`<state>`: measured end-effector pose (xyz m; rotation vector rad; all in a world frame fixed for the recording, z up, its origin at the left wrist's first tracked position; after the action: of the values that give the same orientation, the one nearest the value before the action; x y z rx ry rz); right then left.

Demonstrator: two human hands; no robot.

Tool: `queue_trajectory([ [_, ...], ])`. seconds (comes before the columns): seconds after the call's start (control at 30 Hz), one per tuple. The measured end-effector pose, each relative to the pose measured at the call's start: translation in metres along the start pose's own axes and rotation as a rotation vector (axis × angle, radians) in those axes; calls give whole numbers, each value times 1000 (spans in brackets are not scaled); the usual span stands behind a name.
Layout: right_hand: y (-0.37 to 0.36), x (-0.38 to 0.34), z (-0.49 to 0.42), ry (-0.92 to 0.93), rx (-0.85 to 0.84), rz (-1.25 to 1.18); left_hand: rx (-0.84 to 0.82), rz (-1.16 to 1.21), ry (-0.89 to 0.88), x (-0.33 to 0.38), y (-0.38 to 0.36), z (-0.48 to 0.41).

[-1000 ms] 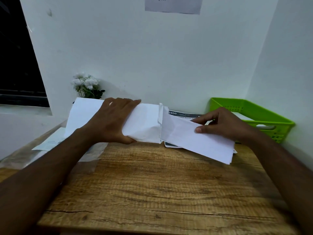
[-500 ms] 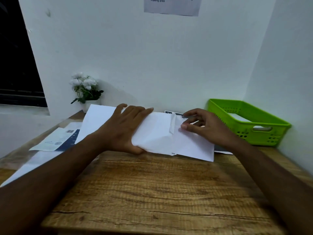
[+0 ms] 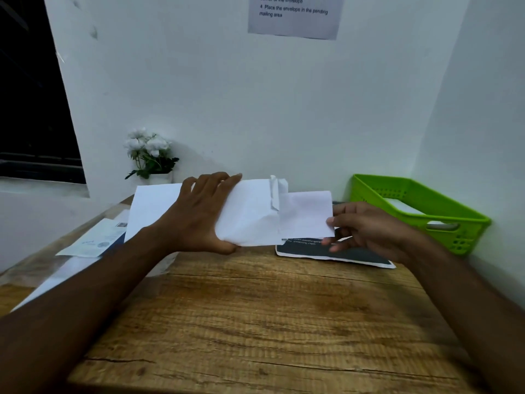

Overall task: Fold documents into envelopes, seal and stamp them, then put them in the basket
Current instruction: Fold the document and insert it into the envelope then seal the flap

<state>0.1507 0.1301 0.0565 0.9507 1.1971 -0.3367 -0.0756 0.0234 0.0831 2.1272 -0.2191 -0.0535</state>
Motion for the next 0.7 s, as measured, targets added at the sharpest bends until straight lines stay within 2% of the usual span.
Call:
queue_trajectory([
  [0.1,-1,-9,3,68,129,-1,3,-14,-12,9,-3,0],
  [0.23,-2,-16,8,154,345,113,24,-23,-26,23,-2,-2],
  [0.5,-6,-28,10,342,479,89,89,-33,-40,47,4,-2],
  [0.63,-15,-34,9,413,435,195,94,-42,-31,48,3,-2],
  [0.7,-7,-35,12,423,518,157,87,-41,-11,44,2,-2],
])
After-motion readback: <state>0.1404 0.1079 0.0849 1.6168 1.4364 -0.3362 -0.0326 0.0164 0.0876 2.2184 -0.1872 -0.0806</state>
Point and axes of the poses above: each hand's wrist, its own z-axis away from the middle knuckle, its own y-axis out of the back of the hand, x = y × z, the point moved 9 cm from there along -z, towards the middle knuckle, and after that the axes turned 14 degrees about z, right-handed, at the moved point
